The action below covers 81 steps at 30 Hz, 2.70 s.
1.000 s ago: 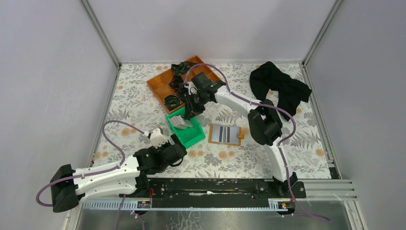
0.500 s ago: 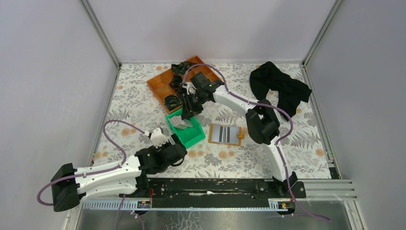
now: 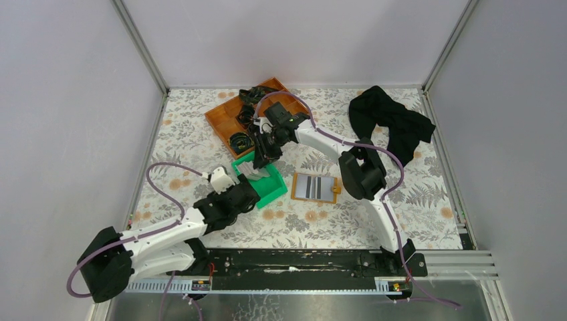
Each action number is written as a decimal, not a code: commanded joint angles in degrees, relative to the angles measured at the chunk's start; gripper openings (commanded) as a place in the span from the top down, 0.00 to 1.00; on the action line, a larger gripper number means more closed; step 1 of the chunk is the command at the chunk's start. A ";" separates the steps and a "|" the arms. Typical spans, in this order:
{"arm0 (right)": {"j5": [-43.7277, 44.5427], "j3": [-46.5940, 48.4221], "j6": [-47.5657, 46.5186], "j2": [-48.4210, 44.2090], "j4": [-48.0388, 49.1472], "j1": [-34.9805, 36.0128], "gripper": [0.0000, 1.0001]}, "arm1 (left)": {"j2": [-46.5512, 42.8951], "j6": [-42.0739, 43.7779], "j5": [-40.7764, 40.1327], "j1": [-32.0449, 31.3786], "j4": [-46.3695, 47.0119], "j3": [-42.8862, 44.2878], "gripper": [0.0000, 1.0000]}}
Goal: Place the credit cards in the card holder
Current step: Pick up the credit card from the storage box.
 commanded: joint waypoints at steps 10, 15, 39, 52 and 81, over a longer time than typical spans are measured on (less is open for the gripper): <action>0.03 2.48 -0.67 -1.43 -2.04 0.25 0.74 | 5.55 7.76 5.81 5.57 10.65 -1.31 0.09; 0.14 3.01 -0.70 -1.89 -2.40 0.26 0.75 | 5.79 7.76 6.41 5.96 10.82 -1.62 0.09; -1.02 4.32 -0.80 -3.02 -3.07 -0.69 0.77 | 6.75 9.08 7.38 6.68 11.40 -1.73 0.11; 4.33 4.28 -3.04 -3.60 -5.62 -1.59 0.78 | 7.38 9.43 7.82 7.26 12.11 -1.77 0.12; 31.61 14.27 -10.27 3.92 -19.16 5.09 0.92 | 7.70 11.15 8.64 7.41 15.00 -1.74 0.11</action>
